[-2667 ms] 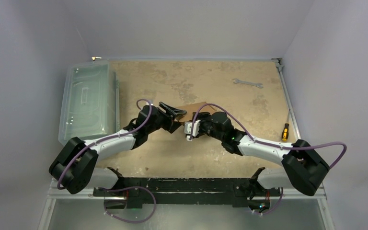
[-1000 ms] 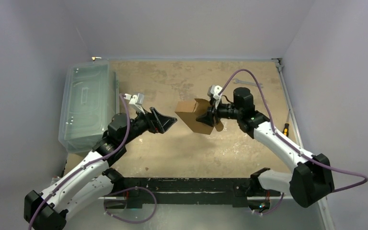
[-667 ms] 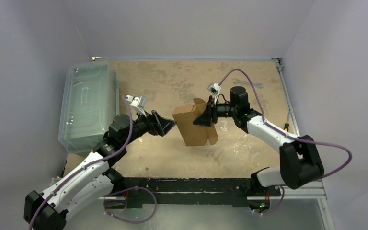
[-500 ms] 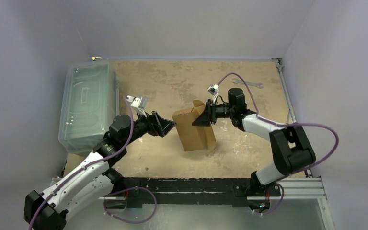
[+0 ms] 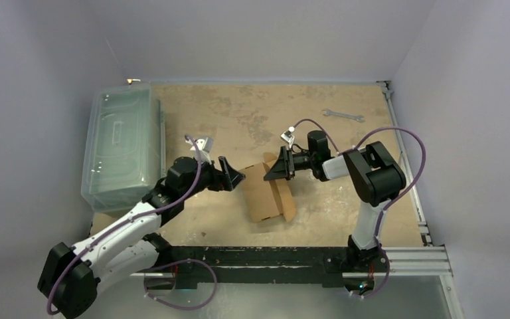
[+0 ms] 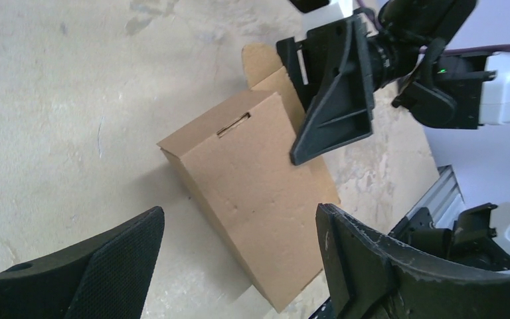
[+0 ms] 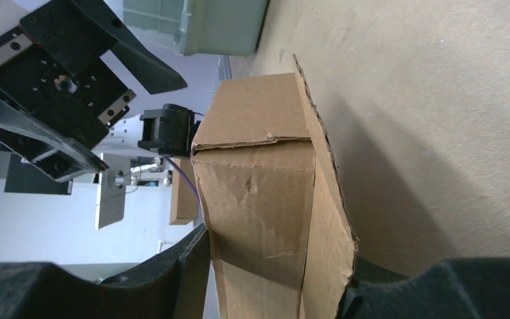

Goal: Fold the paper box

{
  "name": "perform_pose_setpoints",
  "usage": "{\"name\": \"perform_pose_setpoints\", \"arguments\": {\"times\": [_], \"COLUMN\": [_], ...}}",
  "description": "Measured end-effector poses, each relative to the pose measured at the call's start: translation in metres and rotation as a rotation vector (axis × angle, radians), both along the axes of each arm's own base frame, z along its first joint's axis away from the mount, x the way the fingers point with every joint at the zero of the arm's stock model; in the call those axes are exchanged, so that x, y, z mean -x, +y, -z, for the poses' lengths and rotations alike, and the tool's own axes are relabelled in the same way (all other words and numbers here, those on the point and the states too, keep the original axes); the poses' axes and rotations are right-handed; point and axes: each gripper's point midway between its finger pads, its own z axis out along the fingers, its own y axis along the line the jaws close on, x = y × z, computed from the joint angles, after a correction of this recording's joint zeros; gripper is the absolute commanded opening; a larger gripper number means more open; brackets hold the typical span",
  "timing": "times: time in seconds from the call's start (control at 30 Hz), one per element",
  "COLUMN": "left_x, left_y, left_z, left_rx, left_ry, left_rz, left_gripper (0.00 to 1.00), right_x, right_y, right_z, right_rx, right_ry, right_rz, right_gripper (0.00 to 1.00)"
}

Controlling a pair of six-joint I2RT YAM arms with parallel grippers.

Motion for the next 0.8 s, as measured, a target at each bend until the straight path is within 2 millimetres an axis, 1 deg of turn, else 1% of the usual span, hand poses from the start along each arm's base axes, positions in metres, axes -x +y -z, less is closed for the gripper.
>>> {"name": "perform_pose_setpoints", "arguments": {"times": [0.17,0.27,0.3,0.37,0.47,0.53,0.67,0.8], "left_x": [0.000,0.006,0.008,0.012,0.014,0.018,0.027,0.023], "left_y": [-0.004,-0.013,-0.017,-0.030,-0.050,-0.059,-0.071,-0.082], "left_z": [0.034,0.048,0.049,0.045,0.040,0.044,0.058,0.065], "left_rx": [-0.046,-0.121,-0.144,-0.194,-0.242,-0.286,-0.400,-0.520], "left_ry": [0.104,0.143,0.147,0.149,0.150,0.158,0.187,0.197], "left_rz": [-0.005,0.001,0.005,0.012,0.005,-0.015,-0.062,-0.142], "left_gripper": [0.83,0.84,0.84,0.89,0.91,0.91,0.92,0.93], "right_x": [-0.005,-0.008,-0.008,-0.009,-0.010,-0.011,-0.012,-0.014], "right_y": [0.001,0.001,0.001,0.001,0.000,0.000,0.000,-0.002], "right_z": [0.012,0.016,0.017,0.020,0.024,0.027,0.028,0.031], "right_rx": [0.014,0.019,0.020,0.024,0.035,0.044,0.051,0.056], "right_ry": [0.043,0.047,0.048,0.048,0.047,0.048,0.045,0.043], "right_rz": [0.001,0.004,0.004,0.005,0.011,0.018,0.021,0.027], "right_gripper": [0.55,0.57,0.58,0.60,0.64,0.65,0.66,0.66]}}
